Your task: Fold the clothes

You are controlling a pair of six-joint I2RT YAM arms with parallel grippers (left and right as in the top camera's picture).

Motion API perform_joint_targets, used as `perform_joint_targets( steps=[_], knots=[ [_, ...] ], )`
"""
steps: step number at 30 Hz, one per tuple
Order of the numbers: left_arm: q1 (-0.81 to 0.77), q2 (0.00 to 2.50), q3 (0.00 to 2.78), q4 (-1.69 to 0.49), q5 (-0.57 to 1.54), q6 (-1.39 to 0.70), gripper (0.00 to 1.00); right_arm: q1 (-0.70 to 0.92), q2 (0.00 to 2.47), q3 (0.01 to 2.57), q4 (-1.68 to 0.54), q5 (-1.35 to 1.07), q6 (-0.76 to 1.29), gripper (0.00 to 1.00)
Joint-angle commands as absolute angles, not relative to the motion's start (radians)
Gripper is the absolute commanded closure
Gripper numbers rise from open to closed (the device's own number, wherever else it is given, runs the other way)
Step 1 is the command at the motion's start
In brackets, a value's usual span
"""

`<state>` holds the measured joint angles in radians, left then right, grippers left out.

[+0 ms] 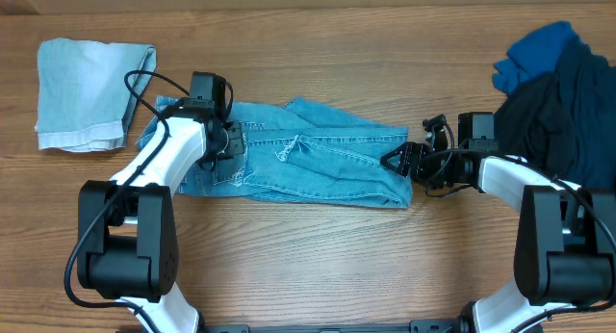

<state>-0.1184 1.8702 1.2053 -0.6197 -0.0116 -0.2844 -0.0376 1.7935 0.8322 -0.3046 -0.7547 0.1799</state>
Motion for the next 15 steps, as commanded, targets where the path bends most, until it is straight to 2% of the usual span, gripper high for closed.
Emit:
perform_joint_targets(
  steps=[1,6,11,15],
  knots=[
    [-0.131,1.922,1.213,-0.572,-0.074,-0.269,0.96,-0.036,1.795,0.853,-0.309,-0.749,0.179,0.29],
    [-0.138,1.977,1.213,-0.540,-0.202,-0.265,0.96,-0.036,1.795,0.853,-0.321,-0.749,0.179,0.28],
    [-0.160,2.061,1.213,-0.524,-0.129,-0.276,0.96,-0.047,1.795,0.855,-0.345,-0.750,0.179,0.27],
    [-0.258,2.094,1.213,-0.499,-0.092,-0.353,0.96,-0.131,1.795,0.915,-0.487,-0.741,0.099,0.27]
  ],
)
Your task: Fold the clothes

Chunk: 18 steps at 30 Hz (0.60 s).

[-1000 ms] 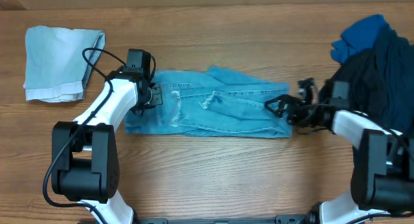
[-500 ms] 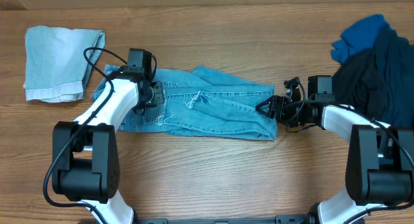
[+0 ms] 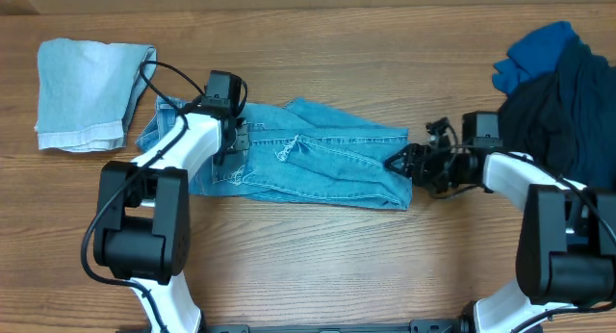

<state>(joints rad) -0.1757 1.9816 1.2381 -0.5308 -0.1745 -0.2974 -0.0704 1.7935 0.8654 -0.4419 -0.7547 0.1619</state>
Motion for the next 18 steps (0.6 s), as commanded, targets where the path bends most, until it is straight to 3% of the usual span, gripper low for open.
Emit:
perform_joint_targets(
  steps=[1,6,9,10,11,12,15,18],
  knots=[
    [-0.285,2.094,1.213,-0.498,-0.092,-0.372,0.96,-0.144,1.795,0.929,-0.512,-0.734,0.092,0.27],
    [-0.354,2.094,1.213,-0.512,-0.084,-0.399,0.96,-0.065,1.795,0.939,-0.529,-0.746,0.078,0.19],
    [-0.354,2.094,1.213,-0.530,-0.084,-0.405,0.96,0.007,1.795,0.939,-0.520,-0.746,0.083,0.19],
    [-0.354,2.094,1.213,-0.535,-0.084,-0.405,0.96,0.012,1.795,0.939,-0.510,-0.746,0.096,0.27],
    [-0.354,2.094,1.213,-0.543,-0.084,-0.405,0.96,0.012,1.795,0.942,-0.492,-0.745,0.124,0.72],
    [-0.354,2.094,1.213,-0.547,-0.084,-0.405,0.96,0.002,1.795,0.963,-0.492,-0.741,0.135,0.96],
    [-0.354,2.094,1.214,-0.549,-0.033,-0.405,0.96,-0.042,1.795,1.136,-0.651,-0.642,0.134,0.96],
    [-0.354,2.061,1.256,-0.561,0.009,-0.405,0.96,-0.052,1.795,1.428,-1.008,-0.197,0.130,0.96]
  ],
)
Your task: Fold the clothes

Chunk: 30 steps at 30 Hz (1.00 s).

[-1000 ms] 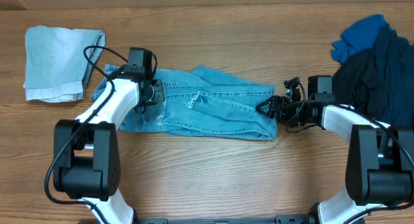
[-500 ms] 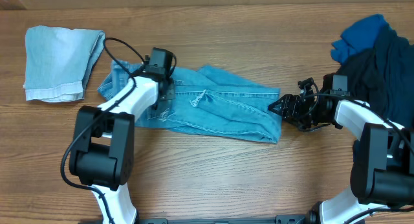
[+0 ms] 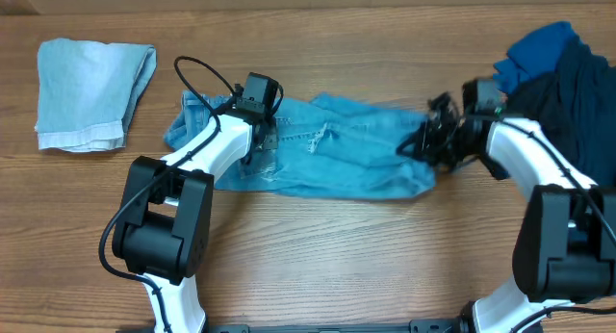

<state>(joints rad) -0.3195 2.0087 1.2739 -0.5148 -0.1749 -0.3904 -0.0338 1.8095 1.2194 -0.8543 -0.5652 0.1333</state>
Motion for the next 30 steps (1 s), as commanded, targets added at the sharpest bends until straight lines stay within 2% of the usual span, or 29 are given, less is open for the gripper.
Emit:
perform_joint_targets(
  steps=[1,4,7,9,12,15,19,27,28,30],
  knots=[
    [-0.353,2.033,1.279,-0.567,0.009,-0.405,0.96,-0.052,1.795,1.501,-1.079,-0.104,0.130,0.96],
    [-0.339,1.850,1.387,-0.604,-0.010,-0.355,0.96,-0.041,1.795,1.680,-1.218,0.096,0.146,0.96],
    [-0.273,1.650,1.420,-0.656,-0.044,-0.301,0.94,0.058,1.796,1.708,-1.235,0.168,0.221,0.96],
    [-0.208,1.555,1.420,-0.697,-0.041,-0.299,0.96,0.168,1.798,1.708,-1.211,0.163,0.277,0.96],
    [-0.114,1.436,1.420,-0.775,-0.031,-0.299,0.95,0.416,1.821,1.708,-1.128,0.157,0.325,0.96],
    [-0.092,1.377,1.420,-0.842,-0.031,-0.299,0.95,0.574,1.924,1.708,-1.084,0.157,0.354,0.96],
    [-0.092,1.341,1.420,-0.899,0.001,-0.299,0.95,0.644,2.038,1.708,-1.050,0.156,0.395,0.96],
    [-0.092,1.323,1.420,-0.918,0.028,-0.299,0.95,0.731,2.087,1.708,-0.881,0.167,0.390,0.96],
    [-0.092,1.323,1.420,-0.920,0.027,-0.299,0.95,0.731,2.090,1.708,-0.866,0.142,0.390,0.92],
    [-0.092,1.323,1.420,-0.921,0.028,-0.299,0.95,0.731,2.089,1.711,-0.817,0.017,0.390,0.44]
  ],
)
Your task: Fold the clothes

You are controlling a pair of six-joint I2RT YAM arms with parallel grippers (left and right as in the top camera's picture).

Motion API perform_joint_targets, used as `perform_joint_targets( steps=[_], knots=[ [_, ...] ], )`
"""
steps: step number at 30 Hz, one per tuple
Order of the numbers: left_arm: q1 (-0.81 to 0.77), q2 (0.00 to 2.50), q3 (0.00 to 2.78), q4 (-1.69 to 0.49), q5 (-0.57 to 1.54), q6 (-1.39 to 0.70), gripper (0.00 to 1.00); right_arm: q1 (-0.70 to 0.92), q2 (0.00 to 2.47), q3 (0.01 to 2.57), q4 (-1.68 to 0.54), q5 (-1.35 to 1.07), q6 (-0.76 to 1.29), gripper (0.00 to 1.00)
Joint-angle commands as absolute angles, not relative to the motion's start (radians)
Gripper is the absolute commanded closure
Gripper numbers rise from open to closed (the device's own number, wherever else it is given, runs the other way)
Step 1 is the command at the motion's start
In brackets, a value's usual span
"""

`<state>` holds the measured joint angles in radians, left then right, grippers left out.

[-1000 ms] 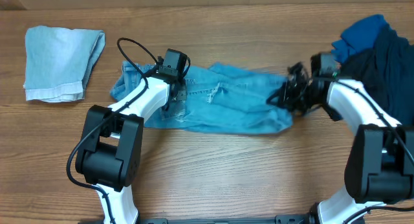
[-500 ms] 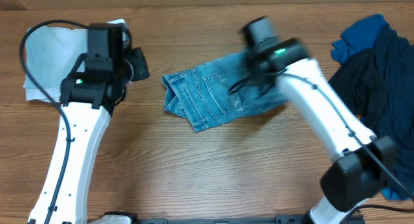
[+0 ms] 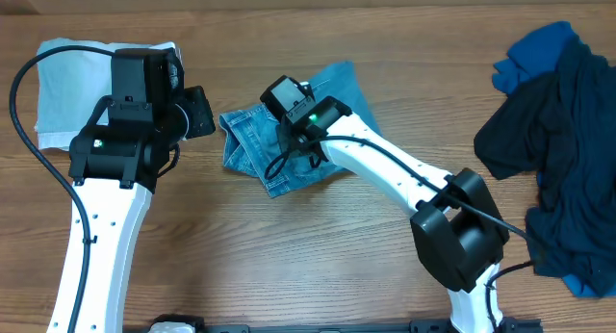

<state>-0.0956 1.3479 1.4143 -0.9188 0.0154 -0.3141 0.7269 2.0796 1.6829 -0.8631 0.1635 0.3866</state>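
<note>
The blue jeans (image 3: 332, 92) lie doubled over into a short bundle at the table's middle, the waist end with its seams at the left (image 3: 245, 140). My right gripper (image 3: 294, 148) reaches far left and presses down on the bundle, its fingers shut on a denim fold and mostly hidden under the wrist. Off to the left my left gripper (image 3: 199, 112) is raised above the table, clear of the jeans, holding nothing and apparently open.
A folded light-blue cloth (image 3: 58, 68) lies at the far left, partly under the raised left arm. A heap of dark and blue clothes (image 3: 553, 131) fills the right side. Bare wood runs along the front.
The right gripper has gone from the jeans' right end to the left over the waist, leaving them doubled. The left gripper has let go of the waist and now hangs high at the left.
The jeans lay stretched out, my left gripper on the waist and my right on the leg end. At the following two moments both sat further right, then further back, with the jeans. Now the leg end lies over the waist and the left gripper is off.
</note>
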Motion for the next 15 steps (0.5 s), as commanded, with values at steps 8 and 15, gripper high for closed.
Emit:
perform_joint_targets(
  steps=[8,15],
  knots=[
    [-0.092,1.323,1.420,-0.928,0.028,-0.300,0.95,0.728,2.087,1.819,-0.783,-0.487,0.334,0.30],
    [-0.092,1.324,1.420,-0.938,0.027,-0.300,0.95,0.588,1.985,1.898,-0.923,-0.446,0.235,0.96]
  ],
)
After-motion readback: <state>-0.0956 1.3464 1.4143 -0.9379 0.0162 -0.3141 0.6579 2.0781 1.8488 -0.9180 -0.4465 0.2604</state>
